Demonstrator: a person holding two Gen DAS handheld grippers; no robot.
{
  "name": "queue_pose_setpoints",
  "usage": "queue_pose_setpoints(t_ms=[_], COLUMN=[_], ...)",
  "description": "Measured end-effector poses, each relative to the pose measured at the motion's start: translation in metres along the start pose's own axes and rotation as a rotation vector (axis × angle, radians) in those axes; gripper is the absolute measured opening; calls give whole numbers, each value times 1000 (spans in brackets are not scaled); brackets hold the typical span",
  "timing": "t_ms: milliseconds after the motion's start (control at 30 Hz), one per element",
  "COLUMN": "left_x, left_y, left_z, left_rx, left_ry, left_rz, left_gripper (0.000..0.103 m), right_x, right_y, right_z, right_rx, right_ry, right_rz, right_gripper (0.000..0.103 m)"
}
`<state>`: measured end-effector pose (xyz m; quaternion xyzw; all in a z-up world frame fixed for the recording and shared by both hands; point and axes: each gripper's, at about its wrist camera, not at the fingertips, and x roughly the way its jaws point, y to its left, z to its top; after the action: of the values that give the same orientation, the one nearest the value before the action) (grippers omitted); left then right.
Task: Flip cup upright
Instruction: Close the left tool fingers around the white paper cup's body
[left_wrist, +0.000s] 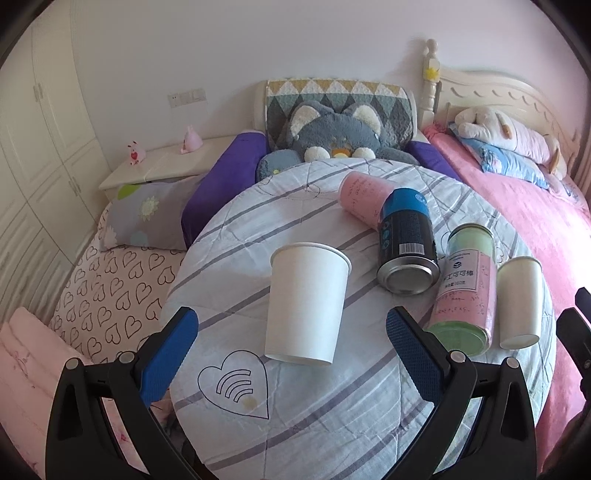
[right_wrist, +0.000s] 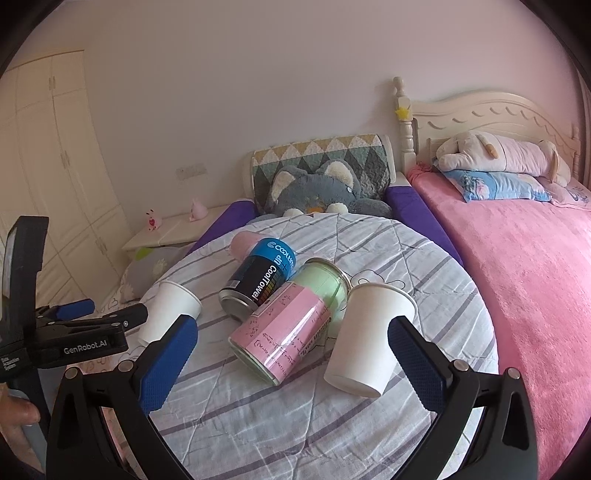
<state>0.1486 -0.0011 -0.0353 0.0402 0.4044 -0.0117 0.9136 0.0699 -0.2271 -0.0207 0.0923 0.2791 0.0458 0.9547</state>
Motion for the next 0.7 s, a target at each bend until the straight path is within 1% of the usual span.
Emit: queue_pose_setpoints(t_ms=[267,400,500,600,700], left_x=[37,46,55,61,70], left_y=[1,0,0,-3,-5], left_z=[10,14,16,17,18], left_rx=[11,28,26,33,35], left_ry=[64,51,56,45,66], left_rz=[-1,26,4,-3,-11], left_gripper=[103,103,103,103,103], right_x=[31,42,47,46,51], right_y=[8,10,11,13,16], right_z=[6,7,8,10,12], right_rx=[-8,-3,-2,-8,-23], right_ry=[41,50,55,20,35], right_rz=[-1,1,5,17,11], right_gripper=[103,103,103,103,103])
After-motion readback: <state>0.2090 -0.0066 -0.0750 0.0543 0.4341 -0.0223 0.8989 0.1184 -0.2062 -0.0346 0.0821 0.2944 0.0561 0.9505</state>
